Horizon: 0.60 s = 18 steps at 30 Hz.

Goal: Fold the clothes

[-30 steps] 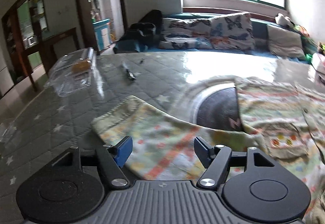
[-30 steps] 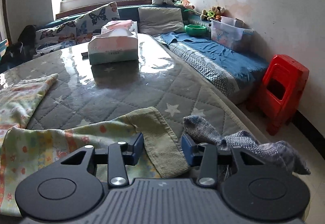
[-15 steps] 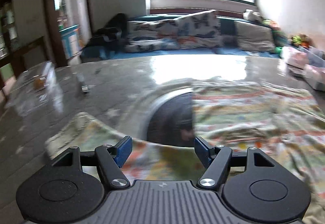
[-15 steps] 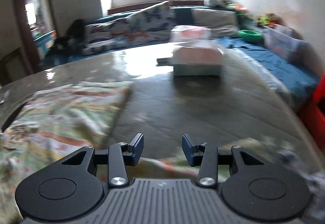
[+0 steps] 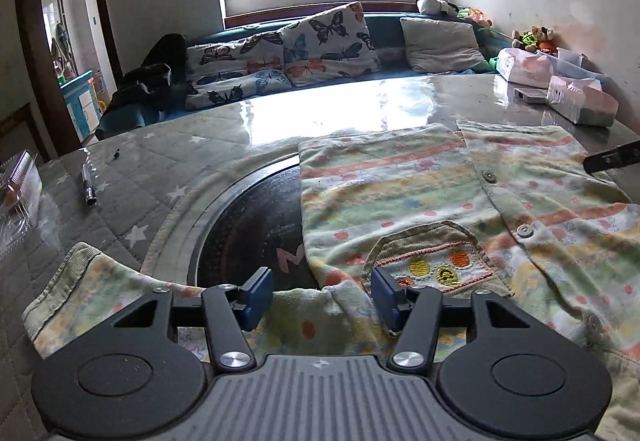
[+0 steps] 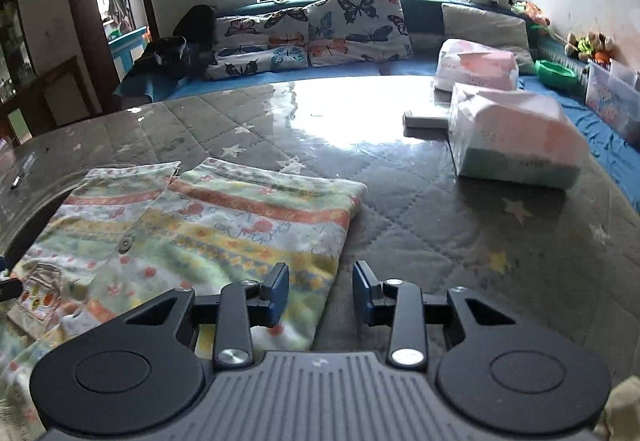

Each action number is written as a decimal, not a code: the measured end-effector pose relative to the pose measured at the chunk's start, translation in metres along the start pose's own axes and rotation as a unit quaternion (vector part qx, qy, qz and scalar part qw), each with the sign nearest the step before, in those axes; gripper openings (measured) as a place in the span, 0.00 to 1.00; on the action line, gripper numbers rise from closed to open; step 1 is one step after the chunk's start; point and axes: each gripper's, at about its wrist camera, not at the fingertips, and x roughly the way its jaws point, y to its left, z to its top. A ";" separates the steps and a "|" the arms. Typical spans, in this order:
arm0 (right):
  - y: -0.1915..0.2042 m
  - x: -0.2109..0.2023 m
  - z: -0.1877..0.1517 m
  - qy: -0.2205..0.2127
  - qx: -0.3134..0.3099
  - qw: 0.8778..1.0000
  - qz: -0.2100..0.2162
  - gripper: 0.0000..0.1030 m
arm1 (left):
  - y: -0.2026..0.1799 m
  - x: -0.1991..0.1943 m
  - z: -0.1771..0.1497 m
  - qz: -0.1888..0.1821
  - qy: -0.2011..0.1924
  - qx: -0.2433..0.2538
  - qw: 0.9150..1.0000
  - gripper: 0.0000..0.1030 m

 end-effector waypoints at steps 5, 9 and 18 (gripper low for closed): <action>0.006 0.009 0.005 -0.001 -0.010 1.000 -0.006 0.21 | 0.001 0.001 0.000 0.009 -0.003 -0.005 1.000 0.65; 0.012 0.017 0.012 -0.003 -0.018 1.000 -0.009 0.09 | 0.004 0.002 0.000 0.006 -0.002 -0.007 1.000 0.66; 0.030 0.044 0.031 -0.006 -0.040 0.999 -0.008 0.07 | 0.005 0.007 0.001 0.054 -0.008 0.003 0.998 0.60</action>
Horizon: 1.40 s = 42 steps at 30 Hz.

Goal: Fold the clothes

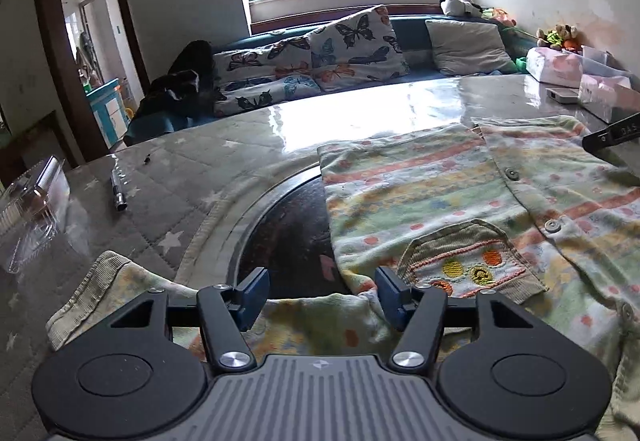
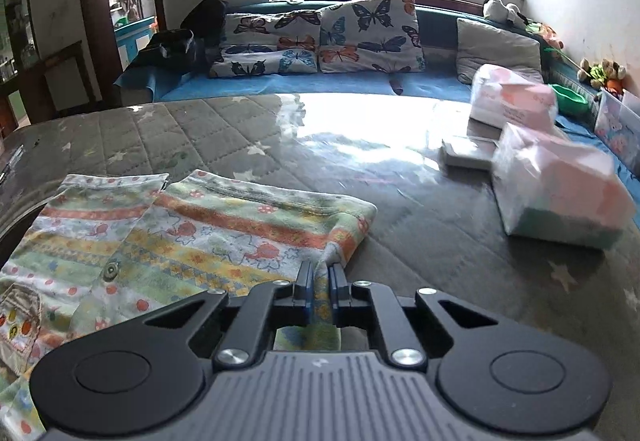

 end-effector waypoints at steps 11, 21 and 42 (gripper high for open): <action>0.017 -0.011 0.008 -0.002 -0.044 0.999 0.011 0.31 | 0.015 -0.006 -0.002 0.006 0.002 -0.023 1.000 0.64; 0.061 -0.097 -0.057 0.006 -0.137 0.985 0.106 0.50 | 0.027 -0.042 -0.016 0.037 -0.003 -0.036 0.999 0.80; 0.072 -0.129 -0.109 0.013 -0.110 0.987 0.116 0.57 | 0.151 -0.025 -0.031 0.194 0.040 -0.205 0.959 0.59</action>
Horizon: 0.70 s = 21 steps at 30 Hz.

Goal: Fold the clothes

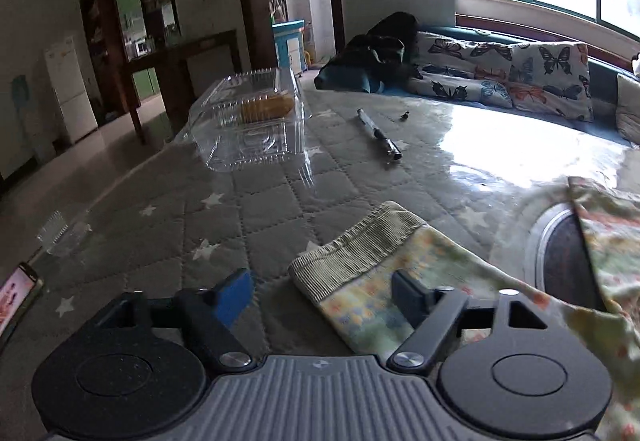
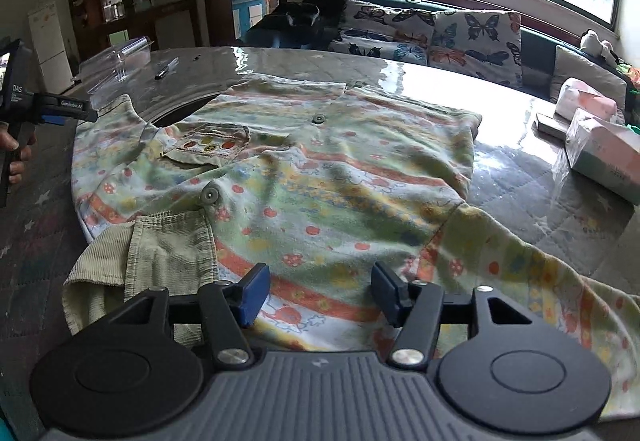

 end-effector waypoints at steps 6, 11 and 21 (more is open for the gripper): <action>0.004 0.001 0.002 0.003 -0.005 1.000 -0.006 0.58 | 0.010 0.002 -0.003 -0.023 0.000 -0.011 1.000 0.10; 0.008 0.000 0.010 -0.003 -0.012 1.000 -0.004 0.58 | 0.022 -0.009 -0.011 -0.010 -0.001 -0.034 0.999 0.09; 0.046 0.034 0.050 -0.030 -0.030 0.998 0.050 0.54 | 0.029 -0.013 -0.016 -0.013 0.007 -0.045 0.999 0.19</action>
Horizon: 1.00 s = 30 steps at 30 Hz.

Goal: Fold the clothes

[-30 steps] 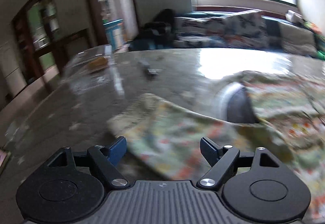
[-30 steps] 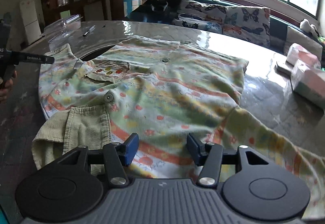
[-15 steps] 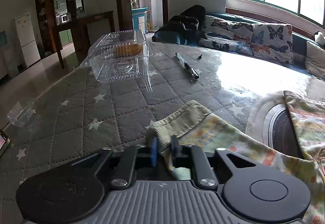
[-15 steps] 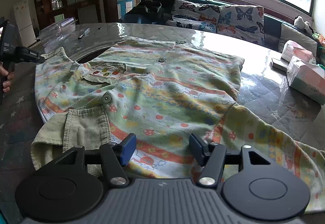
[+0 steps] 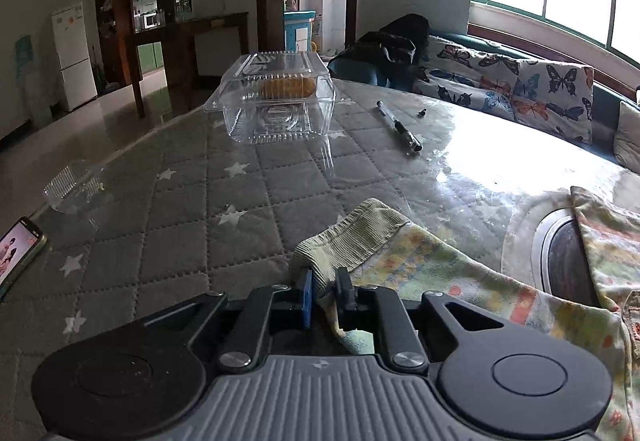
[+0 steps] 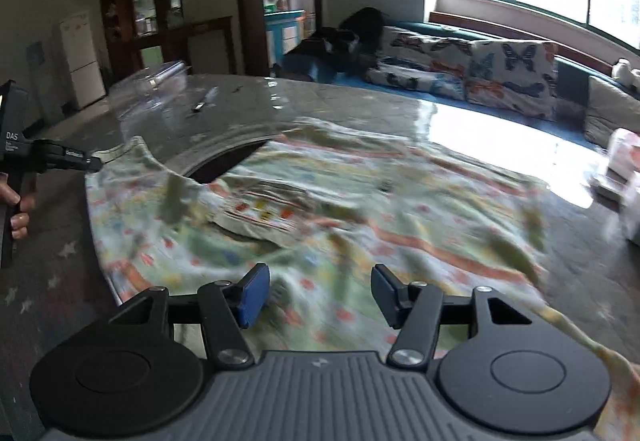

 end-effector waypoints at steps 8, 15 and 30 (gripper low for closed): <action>0.017 0.021 -0.005 0.026 -0.019 0.999 0.012 0.55 | 0.011 -0.004 -0.005 -0.007 0.002 -0.027 1.000 0.52; 0.018 0.011 -0.007 0.020 -0.019 1.000 0.011 0.55 | 0.010 0.001 -0.002 -0.002 -0.003 -0.029 1.000 0.48; 0.004 -0.026 -0.016 -0.011 0.017 1.000 -0.003 0.55 | -0.012 -0.045 0.013 -0.124 -0.026 -0.050 0.991 0.10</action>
